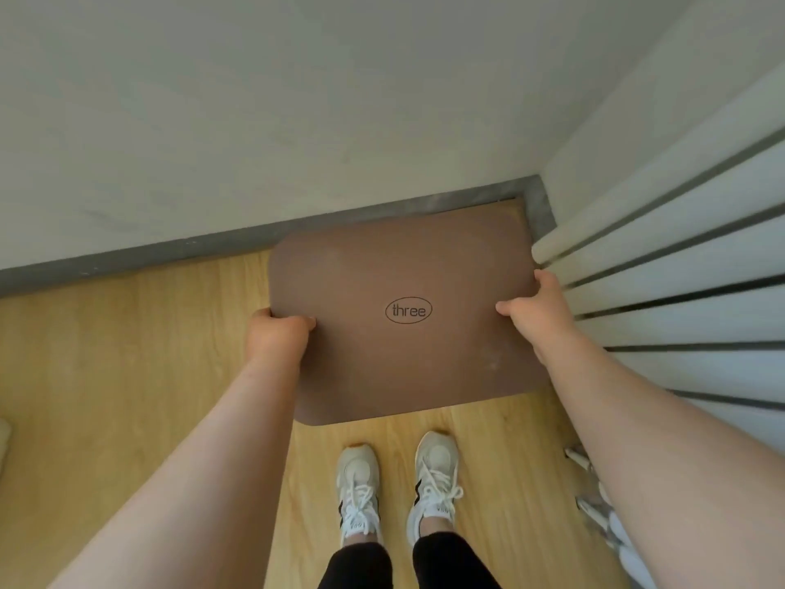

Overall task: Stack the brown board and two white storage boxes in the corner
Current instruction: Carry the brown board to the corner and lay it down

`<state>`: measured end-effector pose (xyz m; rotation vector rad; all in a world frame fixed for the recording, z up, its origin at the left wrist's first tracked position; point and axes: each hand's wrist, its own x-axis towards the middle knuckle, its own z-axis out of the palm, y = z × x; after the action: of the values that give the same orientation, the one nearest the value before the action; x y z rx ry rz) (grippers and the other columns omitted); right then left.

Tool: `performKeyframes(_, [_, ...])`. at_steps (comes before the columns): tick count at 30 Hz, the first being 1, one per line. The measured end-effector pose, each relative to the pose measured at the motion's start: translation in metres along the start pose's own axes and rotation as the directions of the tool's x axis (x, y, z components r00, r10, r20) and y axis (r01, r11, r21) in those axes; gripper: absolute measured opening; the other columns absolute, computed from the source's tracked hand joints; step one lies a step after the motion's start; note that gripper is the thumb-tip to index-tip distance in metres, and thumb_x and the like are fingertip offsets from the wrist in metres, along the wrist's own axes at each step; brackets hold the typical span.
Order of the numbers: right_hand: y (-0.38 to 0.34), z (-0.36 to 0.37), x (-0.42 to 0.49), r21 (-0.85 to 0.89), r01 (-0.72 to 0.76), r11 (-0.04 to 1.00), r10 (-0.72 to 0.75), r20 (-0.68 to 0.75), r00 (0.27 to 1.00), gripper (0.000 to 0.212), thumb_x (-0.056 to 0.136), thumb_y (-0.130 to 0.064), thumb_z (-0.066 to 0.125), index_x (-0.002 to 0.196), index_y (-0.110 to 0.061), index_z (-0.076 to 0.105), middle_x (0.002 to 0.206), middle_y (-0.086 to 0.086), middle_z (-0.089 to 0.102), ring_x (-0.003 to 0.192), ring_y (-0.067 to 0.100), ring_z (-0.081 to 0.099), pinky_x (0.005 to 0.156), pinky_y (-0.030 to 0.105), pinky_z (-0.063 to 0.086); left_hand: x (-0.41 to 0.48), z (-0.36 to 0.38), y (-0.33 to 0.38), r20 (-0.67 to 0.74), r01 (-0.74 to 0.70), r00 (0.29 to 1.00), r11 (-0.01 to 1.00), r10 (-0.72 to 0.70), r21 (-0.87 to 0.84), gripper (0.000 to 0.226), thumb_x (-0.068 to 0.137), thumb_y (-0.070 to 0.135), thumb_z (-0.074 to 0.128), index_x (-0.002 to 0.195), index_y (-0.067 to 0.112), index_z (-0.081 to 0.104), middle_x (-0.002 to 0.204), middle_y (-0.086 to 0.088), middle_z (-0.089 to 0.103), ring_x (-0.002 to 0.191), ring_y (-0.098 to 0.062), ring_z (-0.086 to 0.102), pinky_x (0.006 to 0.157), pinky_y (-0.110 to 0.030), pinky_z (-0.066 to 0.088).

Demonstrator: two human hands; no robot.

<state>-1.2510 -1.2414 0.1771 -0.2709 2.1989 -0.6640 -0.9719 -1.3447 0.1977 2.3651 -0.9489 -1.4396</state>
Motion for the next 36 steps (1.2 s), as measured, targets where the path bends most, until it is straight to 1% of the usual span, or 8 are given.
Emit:
performKeyframes(3, [0.008, 0.018, 0.040, -0.023, 0.007, 1.000, -0.007, 0.014, 1.000, 0.078, 0.082, -0.009, 0.072, 0.148, -0.018, 0.032, 0.141, 0.006, 0.052, 0.122, 0.029, 0.054, 0.103, 0.045, 0.045, 0.035, 0.028, -0.011, -0.011, -0.003, 1.000, 1.000, 0.003, -0.002, 0.045, 0.082, 0.013, 0.068, 0.125, 0.009, 0.056, 0.111, -0.010, 0.065, 0.090, -0.030, 0.056, 0.083, -0.037, 0.045])
performKeyframes(9, [0.018, 0.064, 0.126, -0.046, 0.030, 0.999, -0.028, 0.028, 0.999, 0.079, 0.079, -0.011, 0.074, 0.146, -0.019, 0.034, 0.140, 0.005, 0.053, 0.121, 0.030, 0.056, 0.102, 0.048, 0.046, 0.108, 0.085, -0.022, -0.026, -0.026, 0.999, 0.999, 0.025, -0.034, 0.048, 0.084, 0.013, 0.069, 0.130, 0.011, 0.055, 0.123, -0.009, 0.064, 0.110, -0.034, 0.061, 0.089, -0.038, 0.045])
performKeyframes(13, [0.021, 0.079, 0.160, -0.055, 0.028, 0.998, -0.027, 0.014, 1.000, 0.079, 0.079, -0.012, 0.075, 0.147, -0.020, 0.034, 0.141, 0.005, 0.053, 0.123, 0.031, 0.055, 0.103, 0.049, 0.045, 0.140, 0.107, -0.018, -0.018, -0.069, 0.997, 0.998, 0.069, -0.001, 0.050, 0.084, 0.013, 0.070, 0.131, 0.010, 0.055, 0.126, -0.008, 0.064, 0.111, -0.034, 0.061, 0.095, -0.039, 0.046])
performKeyframes(19, [0.023, 0.102, 0.202, -0.054, 0.036, 0.998, -0.037, -0.003, 0.999, 0.067, 0.079, -0.004, 0.067, 0.140, -0.017, 0.044, 0.128, 0.008, 0.060, 0.110, 0.032, 0.060, 0.095, 0.044, 0.050, 0.187, 0.136, -0.015, -0.011, -0.134, 0.991, 0.988, 0.135, 0.079, 0.038, 0.084, 0.014, 0.068, 0.121, 0.011, 0.062, 0.113, -0.006, 0.067, 0.099, -0.031, 0.062, 0.083, -0.034, 0.044])
performKeyframes(23, [0.024, 0.112, 0.216, -0.048, 0.046, 0.998, -0.046, -0.007, 0.999, 0.062, 0.080, 0.000, 0.064, 0.137, -0.016, 0.047, 0.127, 0.008, 0.061, 0.111, 0.031, 0.060, 0.094, 0.041, 0.050, 0.204, 0.149, -0.020, -0.012, -0.160, 0.987, 0.979, 0.163, 0.128, 0.036, 0.085, 0.009, 0.065, 0.121, 0.010, 0.061, 0.116, -0.010, 0.068, 0.096, -0.031, 0.061, 0.080, -0.034, 0.043])
performKeyframes(27, [0.029, 0.119, 0.227, -0.026, 0.048, 0.999, -0.048, -0.006, 0.999, 0.069, 0.081, 0.002, 0.064, 0.144, -0.015, 0.040, 0.135, 0.009, 0.057, 0.119, 0.031, 0.057, 0.100, 0.044, 0.048, 0.211, 0.159, -0.025, 0.019, -0.208, 0.978, 0.953, 0.209, 0.220, 0.038, 0.086, 0.007, 0.061, 0.124, 0.009, 0.056, 0.116, -0.010, 0.065, 0.089, -0.027, 0.055, 0.076, -0.034, 0.041])
performKeyframes(31, [0.040, 0.122, 0.237, -0.023, 0.062, 0.998, -0.061, 0.019, 0.998, 0.080, 0.082, 0.002, 0.068, 0.150, -0.017, 0.031, 0.142, 0.007, 0.051, 0.124, 0.027, 0.053, 0.099, 0.035, 0.045, 0.220, 0.166, -0.029, 0.077, -0.241, 0.970, 0.931, 0.229, 0.274, 0.043, 0.086, 0.008, 0.064, 0.126, 0.009, 0.050, 0.123, -0.010, 0.060, 0.106, -0.033, 0.059, 0.077, -0.035, 0.041])
performKeyframes(36, [0.051, 0.122, 0.243, -0.058, 0.062, 0.996, -0.059, 0.060, 0.996, 0.096, 0.081, -0.005, 0.073, 0.156, -0.023, 0.015, 0.153, 0.004, 0.039, 0.134, 0.026, 0.045, 0.110, 0.043, 0.039, 0.224, 0.172, -0.035, 0.153, -0.247, 0.965, 0.926, 0.211, 0.284, 0.054, 0.083, 0.010, 0.069, 0.130, 0.011, 0.042, 0.130, -0.011, 0.055, 0.113, -0.034, 0.057, 0.084, -0.038, 0.045])
